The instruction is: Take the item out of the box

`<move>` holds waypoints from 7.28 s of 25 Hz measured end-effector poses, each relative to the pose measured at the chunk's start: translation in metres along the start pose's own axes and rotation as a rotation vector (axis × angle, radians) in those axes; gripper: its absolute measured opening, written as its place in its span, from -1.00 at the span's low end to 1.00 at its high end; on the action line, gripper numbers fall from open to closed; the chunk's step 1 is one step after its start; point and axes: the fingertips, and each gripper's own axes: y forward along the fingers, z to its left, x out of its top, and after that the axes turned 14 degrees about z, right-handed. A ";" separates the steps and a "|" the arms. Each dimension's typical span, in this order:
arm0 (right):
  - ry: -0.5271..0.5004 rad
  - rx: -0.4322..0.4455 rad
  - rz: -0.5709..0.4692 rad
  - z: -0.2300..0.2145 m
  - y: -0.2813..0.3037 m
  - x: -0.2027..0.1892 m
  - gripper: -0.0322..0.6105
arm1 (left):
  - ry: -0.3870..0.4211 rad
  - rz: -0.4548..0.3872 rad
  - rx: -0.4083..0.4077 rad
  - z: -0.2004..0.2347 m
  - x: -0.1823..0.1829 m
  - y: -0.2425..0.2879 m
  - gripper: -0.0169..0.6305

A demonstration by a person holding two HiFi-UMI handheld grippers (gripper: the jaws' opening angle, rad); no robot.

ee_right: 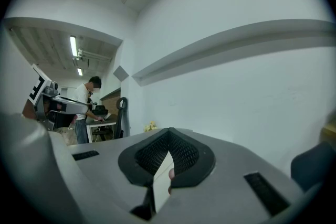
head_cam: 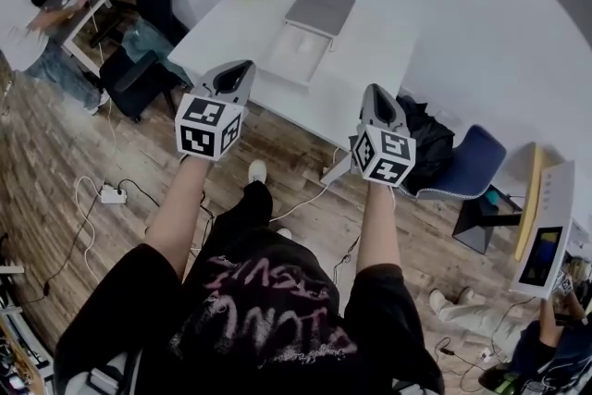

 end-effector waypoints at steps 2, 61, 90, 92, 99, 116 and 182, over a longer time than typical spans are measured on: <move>-0.007 -0.006 0.001 -0.004 0.005 0.003 -0.87 | -0.005 0.000 -0.003 0.003 0.002 0.008 -0.94; 0.064 -0.198 0.118 -0.075 0.258 0.053 -0.87 | -0.001 0.095 -0.294 0.128 0.060 0.301 -0.94; 0.107 -0.053 0.225 -0.111 0.278 -0.023 -0.87 | -0.014 0.335 -0.240 0.059 -0.006 0.336 -0.94; 0.112 -0.050 0.231 -0.112 0.279 -0.028 -0.87 | -0.013 0.352 -0.243 0.055 -0.011 0.339 -0.94; 0.128 -0.047 0.249 -0.120 0.278 -0.041 -0.87 | -0.016 0.499 -0.252 0.039 -0.039 0.350 -0.94; 0.143 -0.037 0.283 -0.138 0.281 -0.061 -0.87 | -0.128 0.775 -0.274 0.010 -0.096 0.380 -0.31; 0.084 -0.092 0.205 -0.104 0.233 0.011 -0.87 | -0.096 0.290 -0.256 0.059 0.022 0.319 -0.43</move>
